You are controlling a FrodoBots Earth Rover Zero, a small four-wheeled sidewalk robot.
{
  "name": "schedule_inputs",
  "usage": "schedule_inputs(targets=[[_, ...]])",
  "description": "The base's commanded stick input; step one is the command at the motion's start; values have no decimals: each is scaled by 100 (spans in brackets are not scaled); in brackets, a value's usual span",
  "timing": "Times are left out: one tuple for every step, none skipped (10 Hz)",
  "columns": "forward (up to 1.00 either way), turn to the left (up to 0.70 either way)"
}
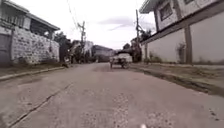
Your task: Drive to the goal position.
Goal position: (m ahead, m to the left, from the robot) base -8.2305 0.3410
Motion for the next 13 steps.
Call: schedule_inputs(targets=[[85, 0], [85, 0], [85, 0], [85, 0], [85, 0], [85, 0], [85, -1], [85, -2], [85, -15], [85, -27], [85, -24], [85, -12], [85, 0]])
